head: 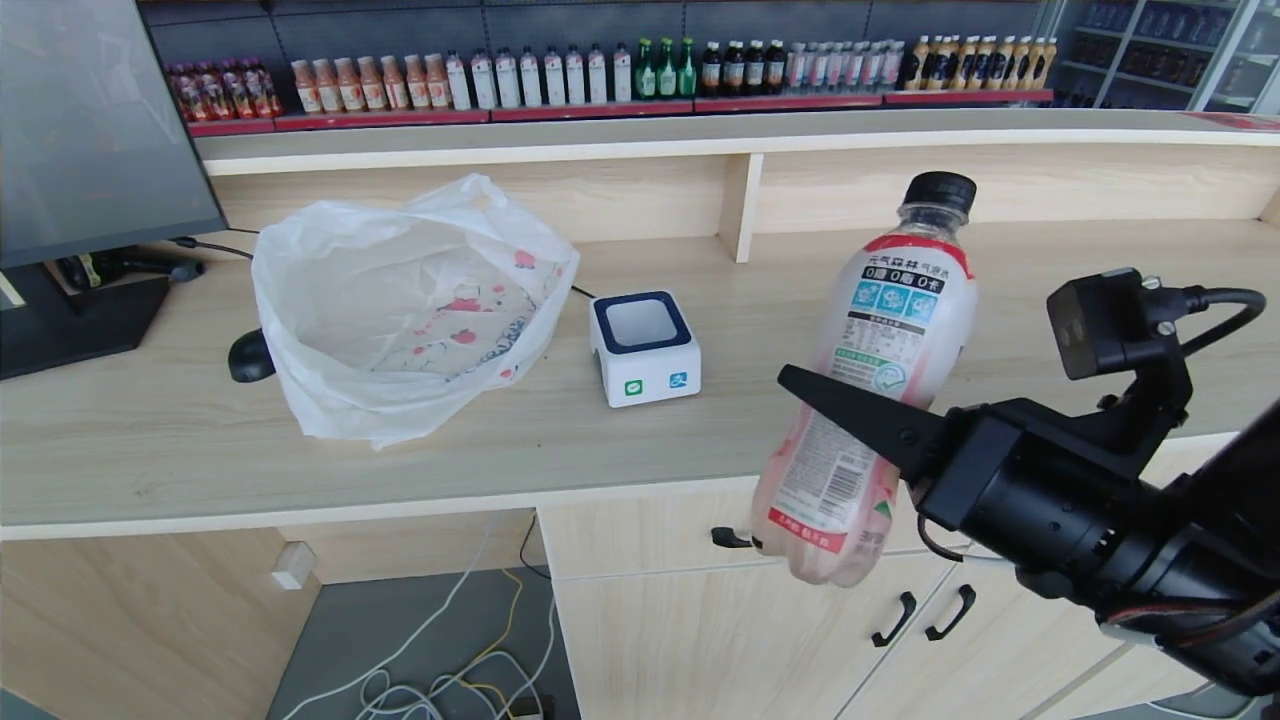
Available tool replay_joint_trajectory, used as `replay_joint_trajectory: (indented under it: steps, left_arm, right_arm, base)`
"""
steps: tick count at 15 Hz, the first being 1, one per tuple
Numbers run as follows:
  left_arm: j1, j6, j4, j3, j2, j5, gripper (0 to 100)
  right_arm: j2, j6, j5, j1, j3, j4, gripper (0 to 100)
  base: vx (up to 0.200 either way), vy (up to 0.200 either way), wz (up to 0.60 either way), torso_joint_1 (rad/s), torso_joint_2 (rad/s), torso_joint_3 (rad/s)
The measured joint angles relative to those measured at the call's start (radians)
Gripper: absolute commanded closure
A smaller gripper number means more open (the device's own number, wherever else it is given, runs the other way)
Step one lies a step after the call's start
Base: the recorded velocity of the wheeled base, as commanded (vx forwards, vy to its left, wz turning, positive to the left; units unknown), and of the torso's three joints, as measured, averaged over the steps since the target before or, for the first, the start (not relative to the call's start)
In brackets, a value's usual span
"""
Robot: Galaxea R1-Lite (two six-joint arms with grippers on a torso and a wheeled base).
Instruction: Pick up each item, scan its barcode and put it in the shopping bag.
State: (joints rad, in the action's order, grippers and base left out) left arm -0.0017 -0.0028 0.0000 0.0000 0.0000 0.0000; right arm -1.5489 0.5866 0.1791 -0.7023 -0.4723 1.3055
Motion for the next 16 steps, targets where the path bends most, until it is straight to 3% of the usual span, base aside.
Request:
replay_joint_trajectory:
  steps: [5,8,12,16]
  left_arm:
    - [0.001,0.0,0.0,0.0,0.0,0.0,0]
    - [0.001,0.0,0.0,0.0,0.0,0.0,0]
    - [0.0,0.0,0.0,0.0,0.0,0.0,0]
    - [0.0,0.0,0.0,0.0,0.0,0.0,0]
  right_arm:
    - [-0.168,0.053,0.039,-0.079,-0.005,0.242,100]
    - [-0.204,0.156,0.081,-0.16,-0.001,0.265,100]
    - [-0.247,0.224,0.182,-0.188,-0.027,0.265,100]
    - [-0.331,0.33,0.191,-0.187,-0.207,0.265,100]
  base:
    - [0.0,0.0,0.0,0.0,0.0,0.0]
    - [0.0,0.0,0.0,0.0,0.0,0.0]
    - [0.0,0.0,0.0,0.0,0.0,0.0]
    - [0.0,0.0,0.0,0.0,0.0,0.0]
